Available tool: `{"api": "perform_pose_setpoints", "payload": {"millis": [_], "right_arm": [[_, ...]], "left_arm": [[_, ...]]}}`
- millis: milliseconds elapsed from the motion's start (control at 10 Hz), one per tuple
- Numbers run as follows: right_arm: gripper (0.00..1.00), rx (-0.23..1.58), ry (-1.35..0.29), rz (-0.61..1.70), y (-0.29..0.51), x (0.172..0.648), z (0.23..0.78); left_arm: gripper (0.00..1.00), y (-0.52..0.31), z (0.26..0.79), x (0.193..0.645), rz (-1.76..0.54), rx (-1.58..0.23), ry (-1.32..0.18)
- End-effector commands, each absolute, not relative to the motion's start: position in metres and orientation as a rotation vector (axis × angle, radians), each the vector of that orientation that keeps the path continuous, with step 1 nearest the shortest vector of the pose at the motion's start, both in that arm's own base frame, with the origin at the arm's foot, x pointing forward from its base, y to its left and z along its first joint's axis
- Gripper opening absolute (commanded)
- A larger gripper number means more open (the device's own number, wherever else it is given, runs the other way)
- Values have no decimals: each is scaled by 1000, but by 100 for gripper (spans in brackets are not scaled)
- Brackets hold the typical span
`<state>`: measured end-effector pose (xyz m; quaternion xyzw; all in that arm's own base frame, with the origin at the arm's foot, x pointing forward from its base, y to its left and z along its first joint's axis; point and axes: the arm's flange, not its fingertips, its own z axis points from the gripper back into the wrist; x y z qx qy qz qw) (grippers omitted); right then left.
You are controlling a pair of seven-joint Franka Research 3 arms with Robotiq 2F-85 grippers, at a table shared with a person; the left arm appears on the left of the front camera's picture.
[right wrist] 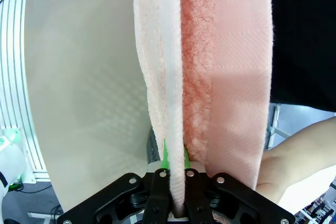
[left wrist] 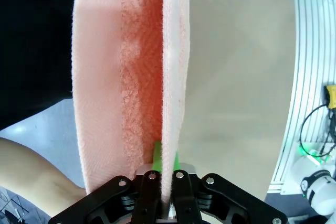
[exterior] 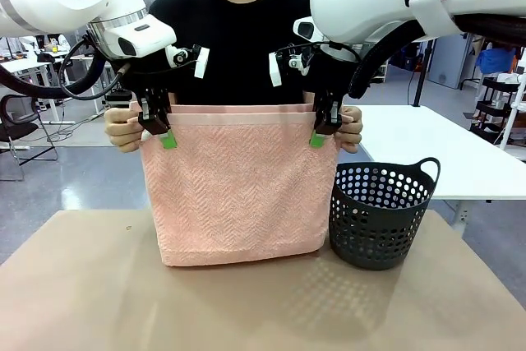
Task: Fold the towel.
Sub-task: Release the end of the 100 cm Hotel Towel you were holding and grab the top end of the folded side.
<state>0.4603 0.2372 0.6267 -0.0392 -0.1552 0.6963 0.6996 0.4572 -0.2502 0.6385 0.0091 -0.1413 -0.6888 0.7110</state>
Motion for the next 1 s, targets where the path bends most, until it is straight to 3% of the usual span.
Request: {"api": "perform_pose_setpoints", "payload": {"millis": [0, 900], "right_arm": [[0, -87, -344, 1549, 236, 461, 627], [0, -87, -344, 1549, 236, 461, 627]], "left_arm": [[0, -249, 640, 458, -1528, 29, -314], [0, -249, 640, 458, -1528, 29, -314]]}}
